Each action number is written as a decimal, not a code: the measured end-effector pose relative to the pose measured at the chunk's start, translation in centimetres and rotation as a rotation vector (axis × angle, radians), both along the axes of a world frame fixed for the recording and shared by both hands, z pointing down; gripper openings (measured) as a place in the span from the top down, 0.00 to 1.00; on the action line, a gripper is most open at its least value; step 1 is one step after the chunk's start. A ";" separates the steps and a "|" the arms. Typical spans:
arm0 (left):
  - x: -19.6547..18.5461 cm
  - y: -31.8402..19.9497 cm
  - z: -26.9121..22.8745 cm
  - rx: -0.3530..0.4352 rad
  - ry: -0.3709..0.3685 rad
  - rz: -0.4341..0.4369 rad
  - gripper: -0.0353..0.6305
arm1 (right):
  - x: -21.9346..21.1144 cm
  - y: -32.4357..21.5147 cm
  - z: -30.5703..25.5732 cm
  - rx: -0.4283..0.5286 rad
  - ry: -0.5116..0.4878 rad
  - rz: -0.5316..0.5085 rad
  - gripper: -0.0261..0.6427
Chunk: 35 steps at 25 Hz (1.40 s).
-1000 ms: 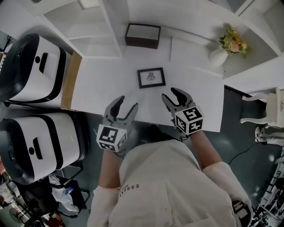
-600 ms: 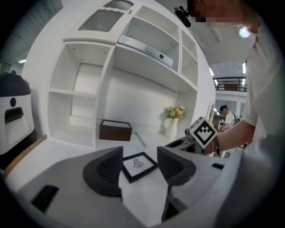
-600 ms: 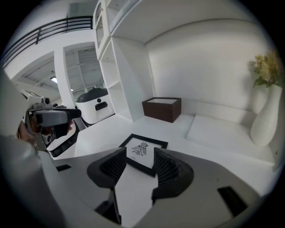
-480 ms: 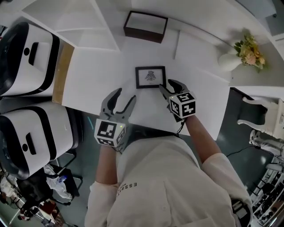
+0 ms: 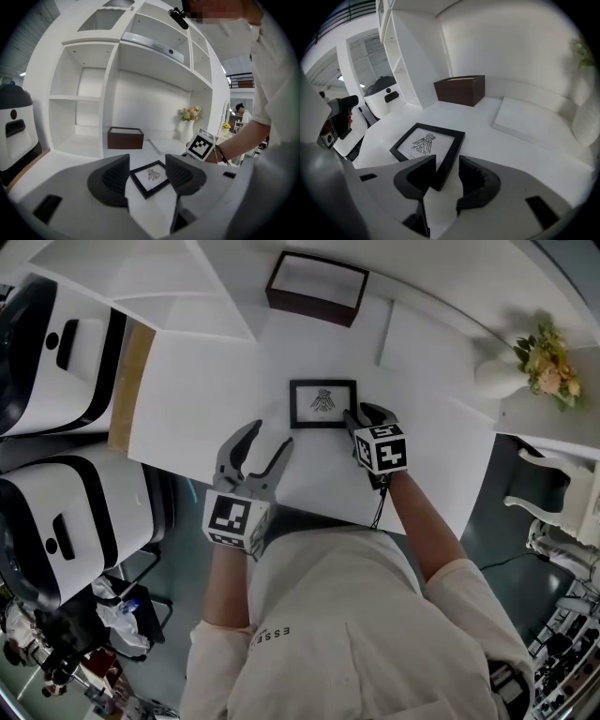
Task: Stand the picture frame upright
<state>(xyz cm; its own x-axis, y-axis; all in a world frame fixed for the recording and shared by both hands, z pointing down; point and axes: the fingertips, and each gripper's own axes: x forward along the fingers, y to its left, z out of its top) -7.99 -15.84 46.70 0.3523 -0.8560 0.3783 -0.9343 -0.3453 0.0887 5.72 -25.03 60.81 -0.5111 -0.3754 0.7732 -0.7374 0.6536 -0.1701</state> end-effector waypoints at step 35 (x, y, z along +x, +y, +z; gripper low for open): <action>0.4 10.7 2.4 -0.104 0.048 0.086 0.60 | 1.6 10.8 0.3 -0.029 0.058 0.120 0.79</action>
